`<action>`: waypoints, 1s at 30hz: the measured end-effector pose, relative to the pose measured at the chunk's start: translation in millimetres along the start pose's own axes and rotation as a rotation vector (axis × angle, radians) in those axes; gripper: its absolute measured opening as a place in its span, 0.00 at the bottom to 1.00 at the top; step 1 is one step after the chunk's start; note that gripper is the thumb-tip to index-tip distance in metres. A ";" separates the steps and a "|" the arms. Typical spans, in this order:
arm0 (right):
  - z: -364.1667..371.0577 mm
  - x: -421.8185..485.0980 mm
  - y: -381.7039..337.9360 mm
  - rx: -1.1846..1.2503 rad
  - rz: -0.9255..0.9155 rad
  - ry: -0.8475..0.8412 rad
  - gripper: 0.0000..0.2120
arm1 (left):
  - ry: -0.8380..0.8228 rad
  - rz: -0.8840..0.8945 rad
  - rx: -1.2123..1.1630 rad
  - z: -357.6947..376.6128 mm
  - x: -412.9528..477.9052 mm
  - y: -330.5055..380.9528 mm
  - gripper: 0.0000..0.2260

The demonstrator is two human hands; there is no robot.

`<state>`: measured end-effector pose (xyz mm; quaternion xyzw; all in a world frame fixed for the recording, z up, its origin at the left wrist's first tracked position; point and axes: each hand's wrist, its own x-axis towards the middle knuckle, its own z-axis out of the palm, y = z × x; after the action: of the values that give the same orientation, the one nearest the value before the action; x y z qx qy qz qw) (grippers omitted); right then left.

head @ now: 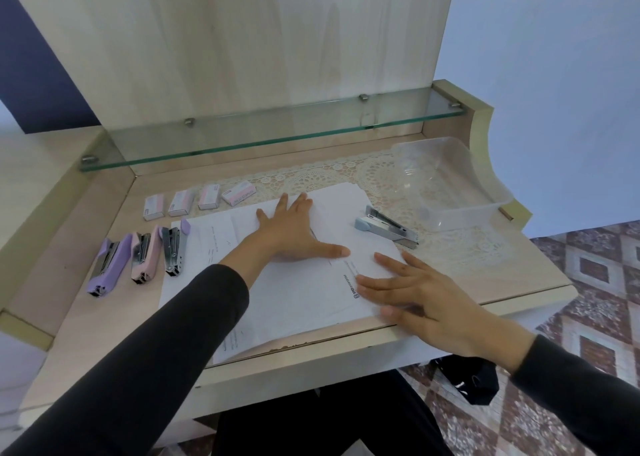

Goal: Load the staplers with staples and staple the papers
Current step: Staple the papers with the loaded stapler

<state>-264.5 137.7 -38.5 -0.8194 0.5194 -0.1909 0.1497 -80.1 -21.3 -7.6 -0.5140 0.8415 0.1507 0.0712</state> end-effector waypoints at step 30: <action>-49.5 96.4 9.7 0.241 0.494 0.191 0.14 | 0.418 0.092 -0.570 0.4 19.6 -19.6 0.33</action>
<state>-258.0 43.8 16.0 -0.6228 0.6885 -0.2852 0.2382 -71.8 -46.0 -16.8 -0.4946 0.7842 0.2738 -0.2558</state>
